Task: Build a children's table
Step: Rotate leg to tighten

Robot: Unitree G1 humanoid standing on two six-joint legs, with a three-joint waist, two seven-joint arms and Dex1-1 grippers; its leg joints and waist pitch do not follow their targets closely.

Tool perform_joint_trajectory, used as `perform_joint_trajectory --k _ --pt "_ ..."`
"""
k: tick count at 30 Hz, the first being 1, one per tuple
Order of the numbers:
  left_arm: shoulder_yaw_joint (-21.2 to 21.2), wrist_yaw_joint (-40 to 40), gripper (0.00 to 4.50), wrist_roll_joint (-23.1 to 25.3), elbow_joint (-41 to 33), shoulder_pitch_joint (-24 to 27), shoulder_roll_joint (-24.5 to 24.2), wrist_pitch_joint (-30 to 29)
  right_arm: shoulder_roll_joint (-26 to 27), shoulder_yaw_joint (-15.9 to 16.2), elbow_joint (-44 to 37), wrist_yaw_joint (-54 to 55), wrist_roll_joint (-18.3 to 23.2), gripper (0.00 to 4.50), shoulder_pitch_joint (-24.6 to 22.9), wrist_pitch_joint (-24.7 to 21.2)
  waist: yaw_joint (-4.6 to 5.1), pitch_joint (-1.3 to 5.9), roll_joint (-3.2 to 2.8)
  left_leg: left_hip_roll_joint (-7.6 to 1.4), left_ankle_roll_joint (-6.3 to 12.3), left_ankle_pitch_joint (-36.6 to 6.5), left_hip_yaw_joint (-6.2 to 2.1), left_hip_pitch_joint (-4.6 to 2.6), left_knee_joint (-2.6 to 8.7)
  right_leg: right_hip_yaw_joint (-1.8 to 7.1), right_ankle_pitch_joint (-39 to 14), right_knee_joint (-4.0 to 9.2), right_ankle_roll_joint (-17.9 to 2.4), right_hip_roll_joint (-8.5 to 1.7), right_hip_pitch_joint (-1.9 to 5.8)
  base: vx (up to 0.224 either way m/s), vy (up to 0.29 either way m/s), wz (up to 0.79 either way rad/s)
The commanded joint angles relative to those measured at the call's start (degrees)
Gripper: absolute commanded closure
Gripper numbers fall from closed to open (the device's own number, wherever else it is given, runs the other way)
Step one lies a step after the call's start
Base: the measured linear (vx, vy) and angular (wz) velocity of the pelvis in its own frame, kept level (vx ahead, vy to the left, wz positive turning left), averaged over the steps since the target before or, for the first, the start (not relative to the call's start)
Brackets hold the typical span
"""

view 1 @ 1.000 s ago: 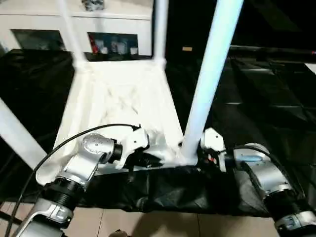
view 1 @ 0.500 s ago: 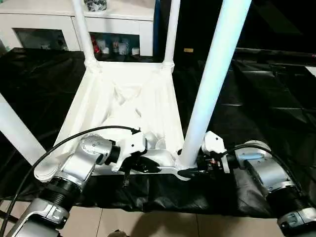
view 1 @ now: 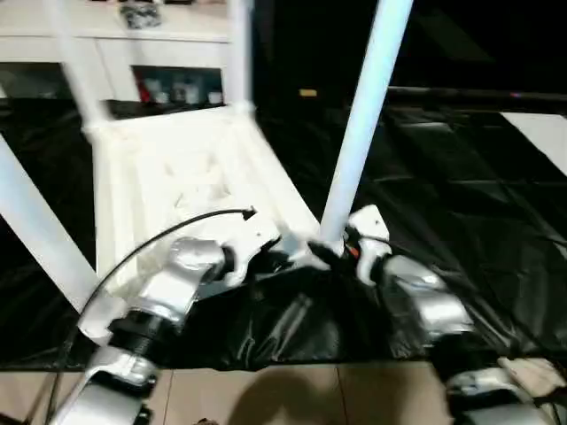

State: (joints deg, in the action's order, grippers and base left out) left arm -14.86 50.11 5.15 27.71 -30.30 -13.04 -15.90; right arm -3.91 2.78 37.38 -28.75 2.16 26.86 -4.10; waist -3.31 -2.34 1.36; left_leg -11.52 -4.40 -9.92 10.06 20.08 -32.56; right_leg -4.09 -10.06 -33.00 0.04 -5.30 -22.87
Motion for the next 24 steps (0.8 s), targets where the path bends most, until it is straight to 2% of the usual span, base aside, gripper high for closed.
perform_joint_trajectory --k 1,2,4,7,9,10,11,12,13,14,15,16,18,19,21,22,24 --pt "-3.3 -0.7 4.50 -0.3 -0.6 -1.2 4.0 -0.3 4.4 4.4 0.5 -1.3 -0.2 1.78 0.8 -0.2 -0.07 2.35 -0.07 -1.09 -0.81 -26.8 -1.18 -0.74 4.58 1.30 -33.5 5.83 -4.8 -3.05 1.24 0.000 0.000 0.00" --pt "-4.0 -0.7 4.50 0.5 -0.5 -1.1 4.2 -0.4 5.7 5.1 0.3 -1.4 -0.5 1.43 0.9 1.1 0.02 2.29 0.27 -1.13 -0.58 -26.9 -1.15 -0.65 4.62 1.34 -33.8 5.94 -4.6 -3.08 1.18 0.000 0.000 0.00" --pt "-4.1 -0.7 4.50 0.5 -0.6 -1.0 4.2 -0.7 6.3 5.1 -0.5 -2.2 0.4 1.08 0.8 1.2 -0.02 2.29 0.01 -1.18 -0.55 -27.2 -1.20 -0.74 4.67 1.43 -33.8 5.93 -4.5 -3.15 1.08 0.000 0.000 0.00" --pt "-4.1 -0.7 4.50 0.6 -0.9 -0.9 3.8 -0.9 6.6 5.0 -1.9 -3.2 1.5 0.89 0.6 0.6 -0.02 2.21 -0.12 -1.15 -0.48 -27.6 -1.18 -0.81 4.69 1.48 -33.5 5.93 -4.7 -3.08 0.96 0.000 0.000 0.00" --pt "-4.0 1.1 4.50 0.0 -1.4 -0.5 2.7 -0.3 4.7 5.1 -2.9 -4.2 0.8 0.69 0.3 0.6 -0.07 2.30 -0.09 -1.18 -0.42 -27.2 -1.13 -0.69 4.76 1.64 -32.5 5.81 -4.9 -3.09 1.03 0.000 0.000 0.00" --pt "-4.0 2.8 4.50 -0.5 -1.7 -0.2 1.9 0.8 3.5 5.1 -3.3 -5.7 0.8 0.69 0.2 0.7 -0.07 2.38 -0.27 -1.23 -0.45 -26.7 -1.18 -0.53 4.83 1.75 -31.3 5.56 -5.3 -3.08 1.17 0.000 0.000 0.00" --pt "-4.2 4.8 4.50 -0.9 -2.0 0.2 0.9 2.1 2.0 5.2 -3.8 -8.0 1.1 0.69 0.0 0.9 -0.11 2.44 -0.18 -1.23 -0.33 -26.5 -1.12 -0.48 4.82 1.77 -30.5 5.52 -5.4 -3.04 1.23 0.000 0.000 0.00" --pt "-4.5 9.5 4.50 -2.4 -3.0 1.0 -0.9 4.5 -1.2 5.6 -4.7 -13.5 1.7 0.69 -0.4 1.9 -0.31 2.55 -0.34 -1.29 0.07 -26.1 -1.14 -0.41 4.80 1.83 -28.7 5.35 -5.9 -3.02 1.47 0.000 0.000 0.00" --pt "-4.5 9.5 4.50 -2.4 -3.0 1.0 -0.9 4.5 -1.3 5.6 -4.7 -13.6 1.7 0.69 -0.4 1.9 -0.33 2.68 -0.35 -1.40 0.31 -25.3 -1.06 -0.24 4.81 2.01 -26.8 5.05 -6.4 -3.05 1.65 0.000 0.000 0.00" --pt "-4.5 9.5 4.50 -2.4 -3.0 1.0 -0.9 4.5 -1.3 5.6 -4.7 -13.6 1.7 0.69 -0.4 1.9 -0.44 2.67 -0.39 -1.54 0.51 -23.8 -0.70 -0.24 4.77 2.34 -22.6 4.64 -8.0 -2.87 1.39 0.000 0.000 0.00" --pt "-4.5 10.8 4.50 -2.7 -3.4 1.3 -1.4 4.9 -2.3 5.8 -4.8 -15.3 1.6 0.69 -0.5 2.6 -0.62 2.78 -0.25 -1.49 0.65 -22.4 -0.47 -0.37 4.64 2.46 -19.8 4.28 -9.3 -2.82 1.45 0.053 -0.014 0.07" --pt "-4.5 11.4 4.50 -2.8 -3.6 1.4 -1.7 5.1 -2.9 6.0 -4.8 -16.2 1.5 0.69 -0.6 3.3 -0.88 3.01 -0.41 -1.59 0.96 -20.7 -0.29 -0.44 4.46 2.52 -17.4 3.95 -10.4 -2.84 1.60 0.059 -0.023 0.09" --pt "-4.4 14.8 4.50 -4.1 -4.8 2.1 -3.0 5.3 -5.8 7.0 -5.4 -21.9 1.8 0.69 -1.1 5.8 -1.23 3.06 -0.54 -1.52 1.68 -18.9 0.02 -0.37 4.21 2.58 -14.4 3.57 -11.9 -2.69 1.74 0.061 -0.025 0.08" --pt "-4.4 16.4 4.50 -4.6 -5.3 2.3 -3.6 5.9 -7.1 7.6 -5.7 -24.6 2.0 0.69 -1.3 6.5 -1.63 3.31 -0.48 -1.52 2.30 -16.6 0.09 -0.19 4.04 2.51 -11.9 3.20 -12.4 -2.75 2.21 0.067 -0.026 0.03" --pt "-4.5 18.2 4.50 -5.1 -5.6 2.6 -4.5 6.2 -8.5 8.2 -6.3 -28.2 2.4 0.69 -1.6 7.0 -1.94 3.43 -0.55 -1.61 2.99 -13.9 0.18 -0.11 3.91 2.52 -8.2 2.77 -13.4 -2.65 2.29 0.066 -0.024 0.03" --pt "-4.5 19.6 4.50 -5.3 -5.6 2.7 -5.3 6.7 -10.0 8.8 -6.8 -31.8 2.9 0.69 -1.7 6.9 -2.24 3.59 -0.67 -1.56 3.79 -10.8 0.26 0.03 3.62 2.35 -3.0 2.03 -14.9 -2.38 2.68 0.051 -0.014 0.02" --pt "-4.7 21.6 4.50 -5.9 -5.6 2.7 -6.7 7.3 -12.4 10.1 -7.7 -37.5 3.6 0.69 -2.0 6.7 -2.68 3.59 -0.65 -1.62 4.82 -9.3 0.49 0.00 3.32 2.25 -0.3 1.65 -15.7 -2.18 2.78 0.026 -0.007 0.01"
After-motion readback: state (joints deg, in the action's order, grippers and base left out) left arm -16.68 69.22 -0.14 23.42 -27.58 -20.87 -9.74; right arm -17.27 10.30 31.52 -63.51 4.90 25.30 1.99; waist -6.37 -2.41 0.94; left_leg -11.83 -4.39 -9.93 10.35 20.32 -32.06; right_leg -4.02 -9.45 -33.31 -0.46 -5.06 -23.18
